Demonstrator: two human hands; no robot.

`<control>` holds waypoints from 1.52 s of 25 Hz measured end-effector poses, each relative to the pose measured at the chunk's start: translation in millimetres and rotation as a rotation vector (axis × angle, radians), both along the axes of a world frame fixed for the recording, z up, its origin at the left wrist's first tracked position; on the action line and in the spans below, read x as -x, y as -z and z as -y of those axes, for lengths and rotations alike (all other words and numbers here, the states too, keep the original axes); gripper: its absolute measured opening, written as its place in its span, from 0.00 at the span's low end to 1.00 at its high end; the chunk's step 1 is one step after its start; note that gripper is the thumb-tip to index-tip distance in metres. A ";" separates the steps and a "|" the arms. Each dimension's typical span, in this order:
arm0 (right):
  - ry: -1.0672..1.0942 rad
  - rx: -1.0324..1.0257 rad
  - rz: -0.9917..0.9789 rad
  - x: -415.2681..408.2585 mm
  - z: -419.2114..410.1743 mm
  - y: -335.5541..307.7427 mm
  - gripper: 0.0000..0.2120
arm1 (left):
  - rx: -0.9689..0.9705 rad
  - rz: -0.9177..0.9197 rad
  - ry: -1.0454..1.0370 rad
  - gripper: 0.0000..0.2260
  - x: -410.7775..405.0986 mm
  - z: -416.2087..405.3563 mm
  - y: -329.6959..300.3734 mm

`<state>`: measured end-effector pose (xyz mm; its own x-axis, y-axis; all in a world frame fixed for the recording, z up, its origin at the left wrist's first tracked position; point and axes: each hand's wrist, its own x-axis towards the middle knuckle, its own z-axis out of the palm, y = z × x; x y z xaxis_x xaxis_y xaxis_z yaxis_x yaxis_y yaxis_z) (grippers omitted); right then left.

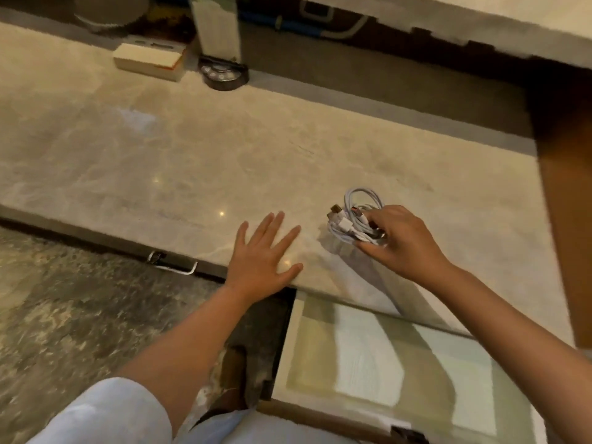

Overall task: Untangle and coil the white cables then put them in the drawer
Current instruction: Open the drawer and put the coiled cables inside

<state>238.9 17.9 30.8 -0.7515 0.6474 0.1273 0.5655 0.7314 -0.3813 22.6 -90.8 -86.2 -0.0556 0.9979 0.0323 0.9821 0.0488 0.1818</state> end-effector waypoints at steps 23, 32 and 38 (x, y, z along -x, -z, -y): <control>0.060 -0.169 0.351 -31.4 156.6 175.1 0.12 | -0.004 -0.026 0.051 0.30 1.0 -2.0 6.7; -0.091 -0.069 0.232 -54.8 161.3 175.3 0.16 | 0.012 -0.038 0.049 0.30 -0.2 -2.0 6.1; -0.077 -0.265 0.148 -61.4 158.6 168.1 0.06 | 0.019 -0.027 0.046 0.30 -0.3 -1.9 5.9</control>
